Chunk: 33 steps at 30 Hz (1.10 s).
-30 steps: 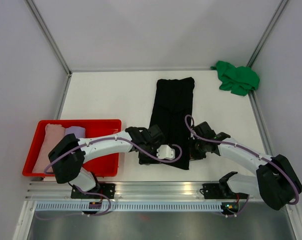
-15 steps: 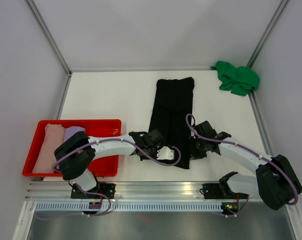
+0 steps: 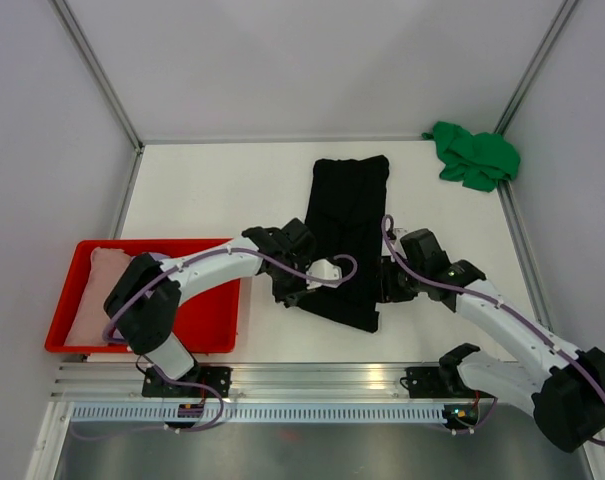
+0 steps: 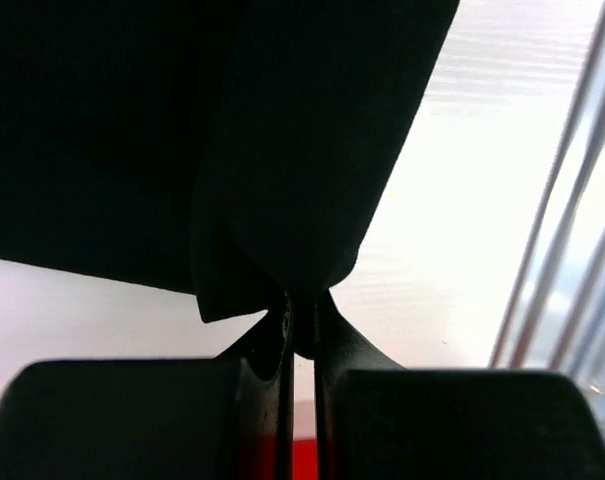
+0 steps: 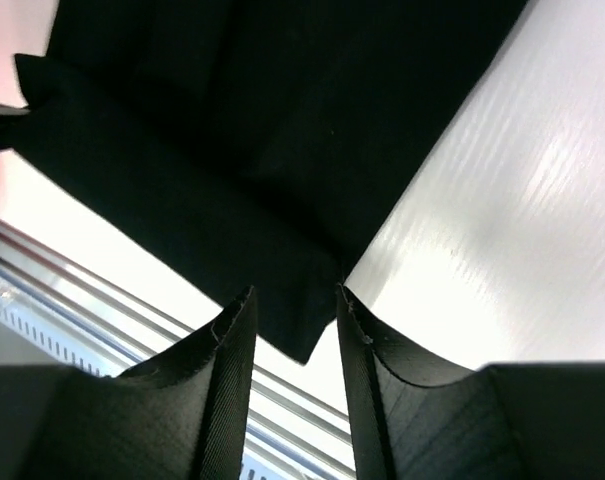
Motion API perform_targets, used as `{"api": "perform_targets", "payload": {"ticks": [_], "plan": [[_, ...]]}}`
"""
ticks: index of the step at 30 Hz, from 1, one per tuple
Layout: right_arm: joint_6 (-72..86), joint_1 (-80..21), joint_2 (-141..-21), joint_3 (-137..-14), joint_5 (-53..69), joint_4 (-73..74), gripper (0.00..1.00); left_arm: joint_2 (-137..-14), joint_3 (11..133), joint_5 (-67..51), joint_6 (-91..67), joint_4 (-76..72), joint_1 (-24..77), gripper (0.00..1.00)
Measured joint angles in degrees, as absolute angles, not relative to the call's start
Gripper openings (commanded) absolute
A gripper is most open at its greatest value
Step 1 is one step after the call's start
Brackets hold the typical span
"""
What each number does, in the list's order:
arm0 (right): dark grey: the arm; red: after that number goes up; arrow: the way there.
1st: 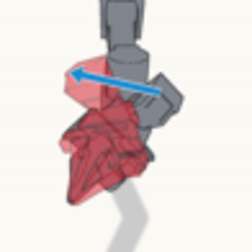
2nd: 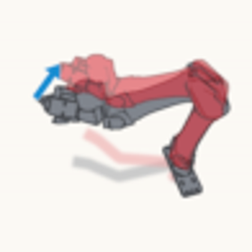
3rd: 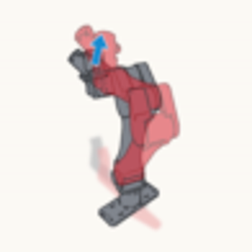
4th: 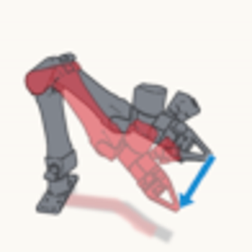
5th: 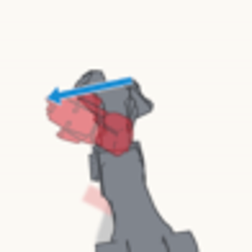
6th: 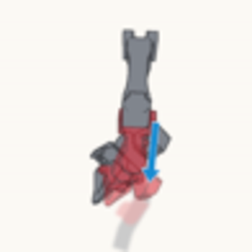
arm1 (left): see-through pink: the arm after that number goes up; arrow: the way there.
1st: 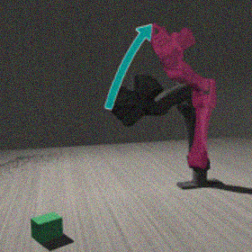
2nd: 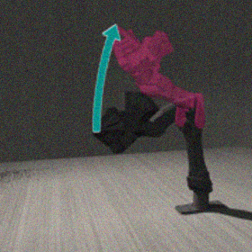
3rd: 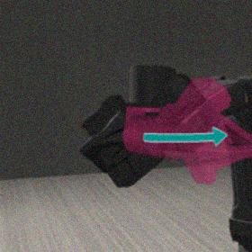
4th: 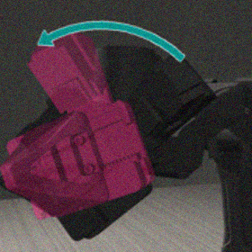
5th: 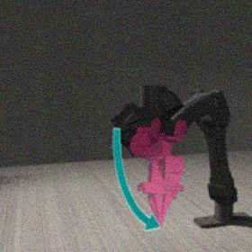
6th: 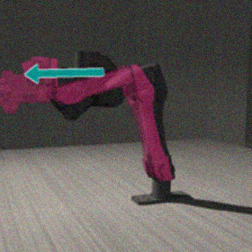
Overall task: Roll the t-shirts
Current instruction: Roll the tshirt
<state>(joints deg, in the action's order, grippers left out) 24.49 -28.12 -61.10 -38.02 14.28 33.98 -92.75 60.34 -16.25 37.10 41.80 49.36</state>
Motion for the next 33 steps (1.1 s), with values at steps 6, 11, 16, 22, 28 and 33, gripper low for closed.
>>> {"api": "perform_targets", "payload": {"ticks": [6, 11, 16, 22, 28, 33], "plan": [[19.9, -34.1, -50.5, -37.7, 13.2, 31.2, 0.55, -94.8, 65.3, -28.0, 37.1, 50.6, 41.1, 0.02], [17.6, -46.1, -45.3, -37.2, 9.4, 26.8, 0.69, -99.2, 67.1, -32.2, 37.0, 55.5, 38.2, 0.02], [19.0, -53.6, -55.2, -37.3, 1.3, 26.4, 0.72, -100.2, 68.2, -33.2, 37.1, 57.9, 37.6, 0.02], [20.4, -61.6, -60.8, -35.4, -3.9, 25.7, 0.73, -100.2, 68.5, -33.2, 38.4, 60.6, 37.1, 0.02], [22.7, -63.2, -61.6, -31.6, -7.6, 24.1, 0.71, -100.2, 68.5, -33.6, 40.0, 62.3, 36.8, 0.02], [23.8, -63.2, -65.1, -31.2, -8.0, 21.6, 0.32, -100.2, 68.5, -33.9, 41.0, 63.2, 36.7, 0.02]]}}
